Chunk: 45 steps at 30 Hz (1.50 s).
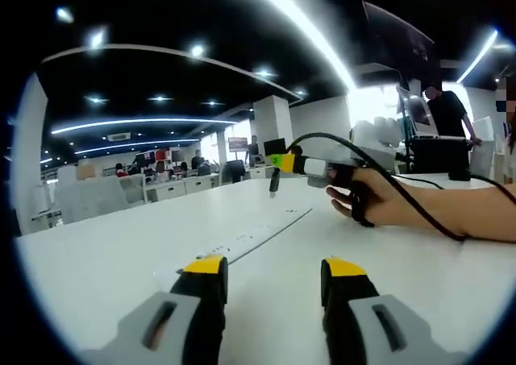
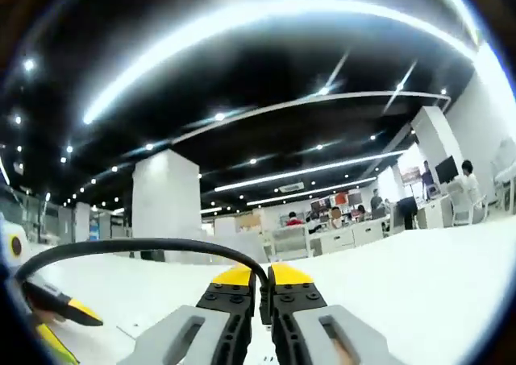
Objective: Locate the USB plug end of the data cable currently connected to the USB port on the desk. Grip the plug, withdraw it from the port, and place it onto the desktop.
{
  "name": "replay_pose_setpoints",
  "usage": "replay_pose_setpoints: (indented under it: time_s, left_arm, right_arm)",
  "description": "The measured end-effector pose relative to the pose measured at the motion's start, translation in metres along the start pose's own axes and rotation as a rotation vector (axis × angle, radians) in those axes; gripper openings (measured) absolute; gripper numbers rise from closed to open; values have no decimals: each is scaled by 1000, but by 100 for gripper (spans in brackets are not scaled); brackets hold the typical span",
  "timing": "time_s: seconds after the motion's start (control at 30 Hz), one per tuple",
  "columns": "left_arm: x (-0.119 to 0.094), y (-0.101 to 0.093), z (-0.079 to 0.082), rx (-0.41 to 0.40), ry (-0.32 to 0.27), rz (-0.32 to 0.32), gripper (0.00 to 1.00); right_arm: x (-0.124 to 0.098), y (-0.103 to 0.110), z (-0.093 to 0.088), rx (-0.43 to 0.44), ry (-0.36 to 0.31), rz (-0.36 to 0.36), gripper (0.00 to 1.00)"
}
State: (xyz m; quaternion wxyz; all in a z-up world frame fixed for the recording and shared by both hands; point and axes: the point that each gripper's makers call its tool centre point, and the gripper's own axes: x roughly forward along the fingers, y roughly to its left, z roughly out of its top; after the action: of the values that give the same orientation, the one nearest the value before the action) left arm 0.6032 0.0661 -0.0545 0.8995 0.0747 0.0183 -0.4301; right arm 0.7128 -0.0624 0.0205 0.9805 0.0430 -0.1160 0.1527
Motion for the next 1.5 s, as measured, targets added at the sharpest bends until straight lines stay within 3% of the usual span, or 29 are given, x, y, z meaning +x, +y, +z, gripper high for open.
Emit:
replay_pose_setpoints:
  time_s: [0.1, 0.27, 0.33, 0.4, 0.53, 0.67, 0.8, 0.87, 1.13, 1.5]
  left_arm:
    - [0, 0, 1, -6, -6, 1, 46]
    - [-1, 2, 3, -23, -21, 6, 46]
    - [-2, 3, 4, -30, -28, 10, 46]
    - [-2, 5, 5, -36, -31, 16, 46]
    - [-3, 9, 7, -52, -43, 30, 46]
    - [-4, 12, 8, -66, -52, 41, 46]
    - [-4, 14, 10, -86, -62, 52, 46]
    - [-3, 14, 10, -89, -63, 56, 46]
    - [-3, 13, 9, -76, -52, 51, 46]
    - [-7, 13, 8, -73, -49, 50, 46]
  right_arm:
    - [5, 3, -4, -143, 85, 1, 8]
    - [12, 19, 10, -220, 83, 33, 8]
    - [14, 28, 14, -324, 113, 65, 8]
    - [16, 32, 15, -460, 187, 83, 8]
    - [12, 57, 17, -801, 302, 178, 7]
    - [7, 78, 22, -894, 319, 266, 6]
    - [-5, 64, 20, -1095, 469, 281, 6]
    - [-12, 57, 21, -1156, 508, 274, 6]
    - [-34, 46, 10, -1150, 607, 326, 7]
    - [-43, 47, -8, -1168, 669, 369, 7]
